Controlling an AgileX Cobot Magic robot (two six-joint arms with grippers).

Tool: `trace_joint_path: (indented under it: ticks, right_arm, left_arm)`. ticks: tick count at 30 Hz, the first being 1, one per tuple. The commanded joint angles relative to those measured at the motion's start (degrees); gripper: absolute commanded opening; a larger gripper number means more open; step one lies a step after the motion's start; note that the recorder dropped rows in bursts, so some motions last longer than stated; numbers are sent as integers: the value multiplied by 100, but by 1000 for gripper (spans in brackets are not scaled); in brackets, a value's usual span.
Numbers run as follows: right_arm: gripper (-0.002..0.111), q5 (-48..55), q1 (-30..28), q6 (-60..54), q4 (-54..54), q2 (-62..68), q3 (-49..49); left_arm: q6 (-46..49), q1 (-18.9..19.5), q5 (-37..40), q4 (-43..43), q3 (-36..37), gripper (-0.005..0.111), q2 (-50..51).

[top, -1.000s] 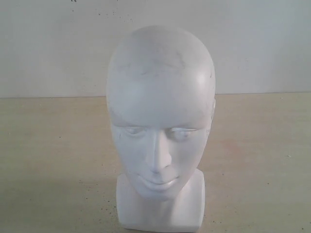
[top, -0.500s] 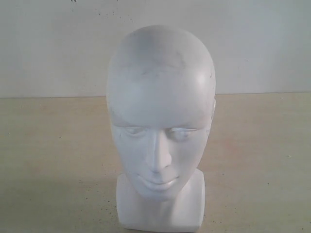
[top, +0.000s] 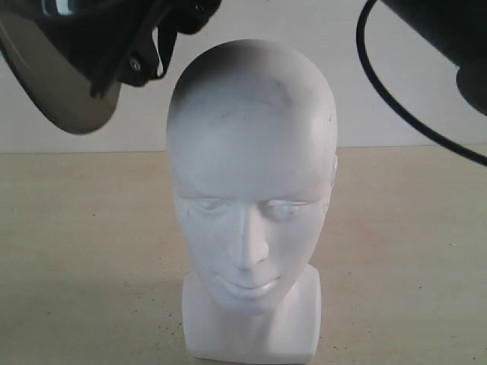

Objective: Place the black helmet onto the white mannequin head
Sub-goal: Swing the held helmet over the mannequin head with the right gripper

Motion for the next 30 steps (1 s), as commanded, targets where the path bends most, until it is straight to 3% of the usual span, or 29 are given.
trace_joint_path:
  ticks: [1, 11, 23, 30]
  right_arm:
    - [-1, -497, -1, -136, 200, -114, 37]
    - [-1, -497, -12, 376, 246, -114, 37]
    - [-1, -497, -778, 1267, -143, -513, 37]
    - [-1, -497, -857, 1457, -268, -513, 37]
  left_arm:
    - [9, -1, -55, -27, 19, 4, -17]
    - [9, -1, -55, -27, 19, 4, -17]
    - [9, -1, -55, -27, 19, 4, -17]
    - [9, -1, -55, -27, 19, 4, -17]
